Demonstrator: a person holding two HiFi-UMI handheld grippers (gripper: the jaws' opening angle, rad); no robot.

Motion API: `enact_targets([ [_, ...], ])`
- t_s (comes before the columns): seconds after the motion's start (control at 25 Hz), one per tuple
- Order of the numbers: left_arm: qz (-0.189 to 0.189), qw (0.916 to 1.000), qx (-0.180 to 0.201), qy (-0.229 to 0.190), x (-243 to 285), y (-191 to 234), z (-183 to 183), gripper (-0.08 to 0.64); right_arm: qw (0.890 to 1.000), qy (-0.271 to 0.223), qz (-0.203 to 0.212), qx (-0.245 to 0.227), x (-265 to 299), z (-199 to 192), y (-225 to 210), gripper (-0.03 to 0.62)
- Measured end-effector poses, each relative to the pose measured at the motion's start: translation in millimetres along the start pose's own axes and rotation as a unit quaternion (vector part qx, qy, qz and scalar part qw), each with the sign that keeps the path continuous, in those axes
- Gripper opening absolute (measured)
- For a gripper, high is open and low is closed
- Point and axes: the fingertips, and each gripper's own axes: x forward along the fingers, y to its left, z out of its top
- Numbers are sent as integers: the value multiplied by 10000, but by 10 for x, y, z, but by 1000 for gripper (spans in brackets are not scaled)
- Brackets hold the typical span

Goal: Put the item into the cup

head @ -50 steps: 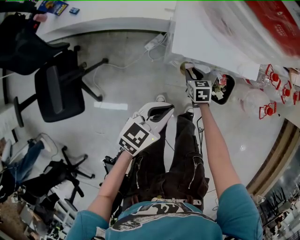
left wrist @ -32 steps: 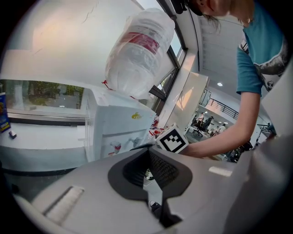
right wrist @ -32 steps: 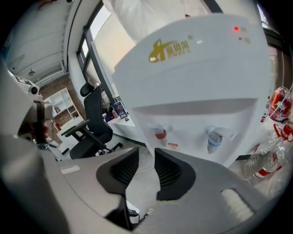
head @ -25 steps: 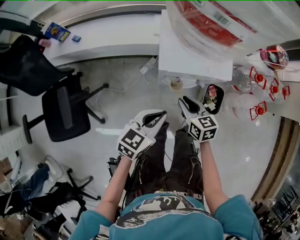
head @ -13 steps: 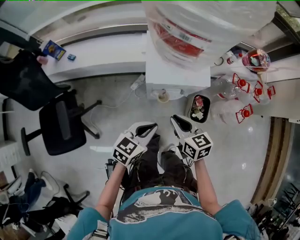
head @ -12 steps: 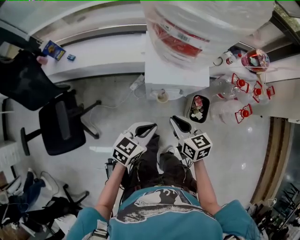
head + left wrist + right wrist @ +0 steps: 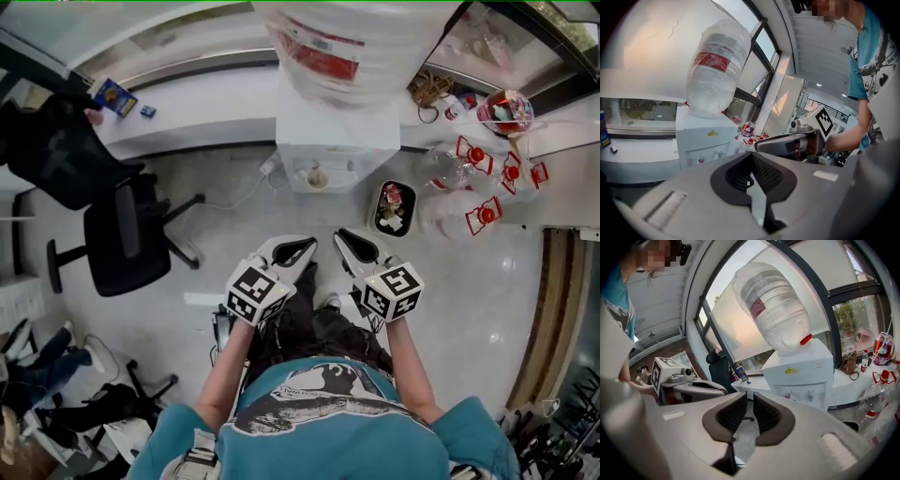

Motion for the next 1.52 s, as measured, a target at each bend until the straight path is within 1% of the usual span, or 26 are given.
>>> enact_targets([
  [0.28, 145, 9998, 57, -94, -126, -604, -113, 12, 9994, -255, 147, -173, -492, -117, 190, 20],
  [0.44, 235, 9996, 59, -166, -235, -945, -210, 12, 9984, -460, 239, -210, -793, -201, 359, -8],
  [0.6, 302, 9991, 61, -301, -339, -1280, -290, 12, 9970, -600, 410, -274, -1063, -285, 549, -8],
  [0.72, 355, 9986, 148, -364, -415, -1491, -325, 12, 9949, -702, 542, -476, -1222, -293, 692, -6],
  [0.84, 448, 9977, 210, -455, -491, -1660, -329, 12, 9927, -802, 648, -625, -1364, -286, 809, 0],
  [1.08, 570, 9957, 353, -646, -623, -1960, -309, 12, 9898, -911, 870, -666, -1591, -322, 1012, 0],
  [1.28, 560, 9954, 423, -657, -645, -2180, -355, 12, 9883, -888, 834, -919, -1733, -378, 1066, 0],
  [1.52, 550, 9959, 418, -579, -637, -2308, -458, 12, 9881, -992, 824, -838, -1853, -384, 1056, 0],
])
